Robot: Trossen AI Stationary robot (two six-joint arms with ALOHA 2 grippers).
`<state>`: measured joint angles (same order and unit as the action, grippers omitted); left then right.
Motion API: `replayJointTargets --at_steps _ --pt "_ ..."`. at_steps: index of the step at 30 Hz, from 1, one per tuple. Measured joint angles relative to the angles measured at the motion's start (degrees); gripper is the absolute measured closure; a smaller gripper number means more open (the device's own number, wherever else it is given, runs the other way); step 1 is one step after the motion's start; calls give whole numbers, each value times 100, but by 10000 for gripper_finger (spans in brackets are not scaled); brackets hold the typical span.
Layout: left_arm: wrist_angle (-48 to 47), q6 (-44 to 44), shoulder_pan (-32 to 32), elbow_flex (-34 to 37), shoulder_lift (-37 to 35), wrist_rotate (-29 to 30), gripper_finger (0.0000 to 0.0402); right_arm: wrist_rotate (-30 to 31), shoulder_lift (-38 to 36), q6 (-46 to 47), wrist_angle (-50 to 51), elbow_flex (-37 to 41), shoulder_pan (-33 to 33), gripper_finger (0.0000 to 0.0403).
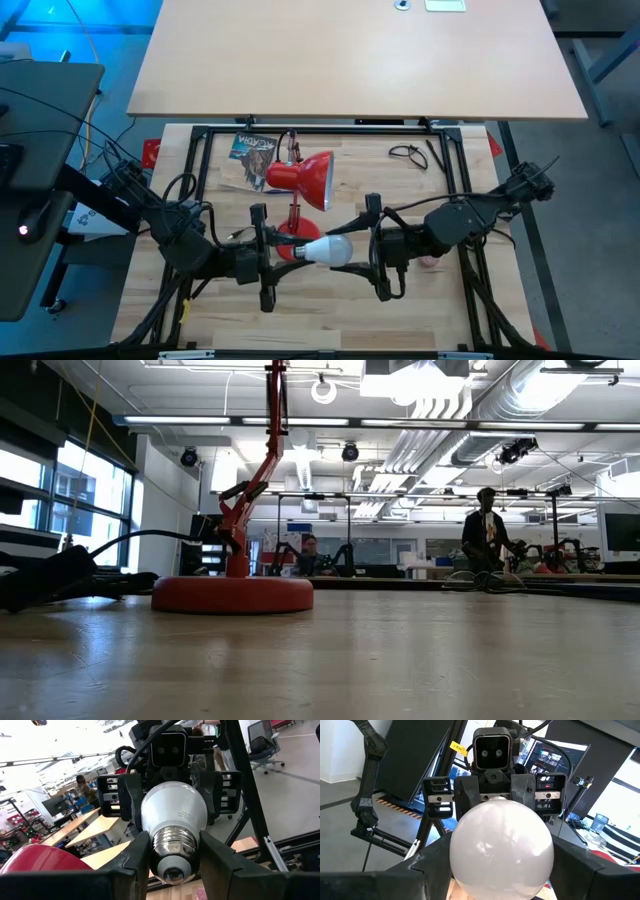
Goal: Screw lightbulb
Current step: Insert the lightbulb on the lamp
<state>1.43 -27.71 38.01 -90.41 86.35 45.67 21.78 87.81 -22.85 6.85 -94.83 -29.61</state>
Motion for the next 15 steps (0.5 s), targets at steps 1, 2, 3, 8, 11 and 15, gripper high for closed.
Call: replayJointTargets --at_steps 1,2,3,8,11,15 --pt "2 0 12 0 0 16 283 8 0 2 -6 0 0 148" --pt "2 2 27 0 0 48 281 23 0 0 -17 0 0 148" --pt "-11 1 45 -9 0 101 268 30 0 -5 -20 0 -4 148" --pt "-26 -85 149 -135 -28 490 161 248 -26 2 60 0 -32 148" --pt "-170 -44 256 -164 -27 627 123 402 -39 -28 128 0 -52 148" --pt "-330 48 488 -162 -22 813 110 574 -63 -20 199 0 -163 148"
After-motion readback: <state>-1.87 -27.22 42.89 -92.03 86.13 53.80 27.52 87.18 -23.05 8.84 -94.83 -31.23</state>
